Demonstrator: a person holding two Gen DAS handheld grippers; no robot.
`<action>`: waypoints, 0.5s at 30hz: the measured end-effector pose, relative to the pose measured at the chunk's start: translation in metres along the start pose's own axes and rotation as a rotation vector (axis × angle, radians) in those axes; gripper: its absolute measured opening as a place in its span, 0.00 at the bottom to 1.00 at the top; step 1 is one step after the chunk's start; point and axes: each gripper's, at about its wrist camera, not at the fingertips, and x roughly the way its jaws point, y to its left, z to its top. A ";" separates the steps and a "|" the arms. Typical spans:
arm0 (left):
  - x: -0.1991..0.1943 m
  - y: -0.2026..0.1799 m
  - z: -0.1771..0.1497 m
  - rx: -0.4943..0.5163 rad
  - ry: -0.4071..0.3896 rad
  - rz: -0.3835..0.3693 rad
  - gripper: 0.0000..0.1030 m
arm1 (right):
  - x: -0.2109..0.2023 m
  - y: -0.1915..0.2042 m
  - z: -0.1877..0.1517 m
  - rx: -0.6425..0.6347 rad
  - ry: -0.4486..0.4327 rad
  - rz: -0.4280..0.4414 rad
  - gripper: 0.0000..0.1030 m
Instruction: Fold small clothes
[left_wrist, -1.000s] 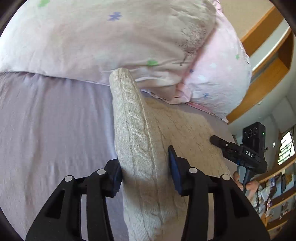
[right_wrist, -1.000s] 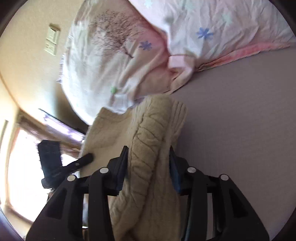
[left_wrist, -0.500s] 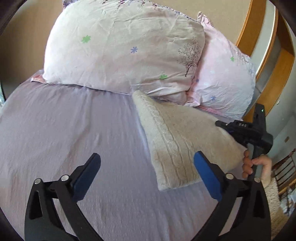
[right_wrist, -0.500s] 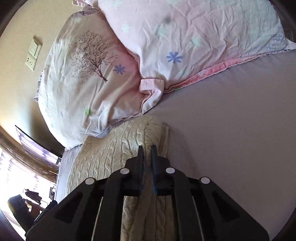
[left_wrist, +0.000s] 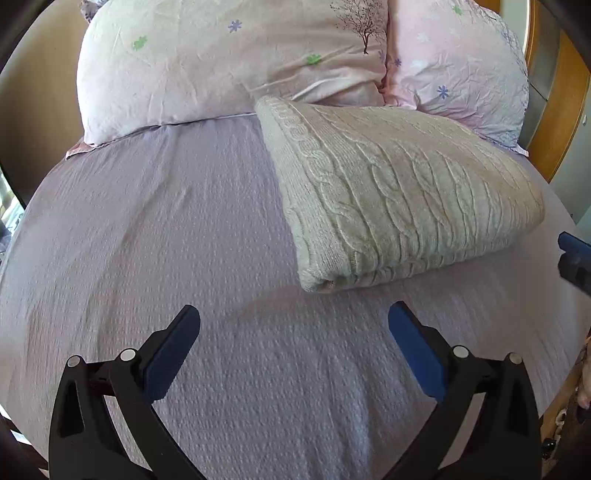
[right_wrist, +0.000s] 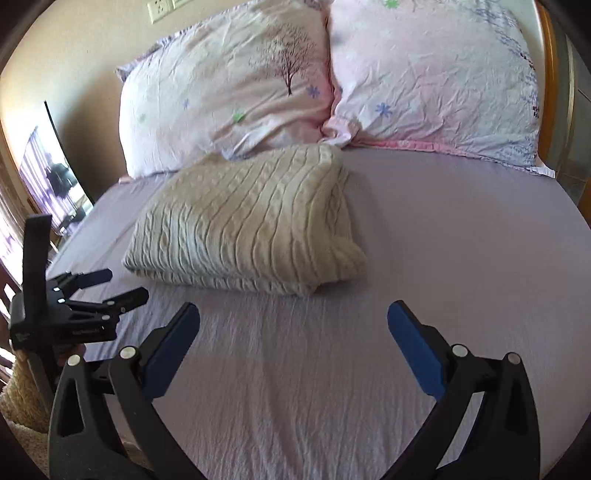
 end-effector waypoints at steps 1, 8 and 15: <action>0.001 -0.002 -0.001 0.004 0.007 0.003 0.99 | 0.005 0.007 -0.005 -0.016 0.018 -0.024 0.98; 0.004 -0.006 -0.003 0.022 0.002 0.034 0.99 | 0.047 0.032 -0.013 -0.061 0.125 -0.144 0.98; 0.003 -0.005 -0.003 0.022 -0.004 0.035 0.99 | 0.045 0.034 -0.019 -0.042 0.091 -0.167 0.98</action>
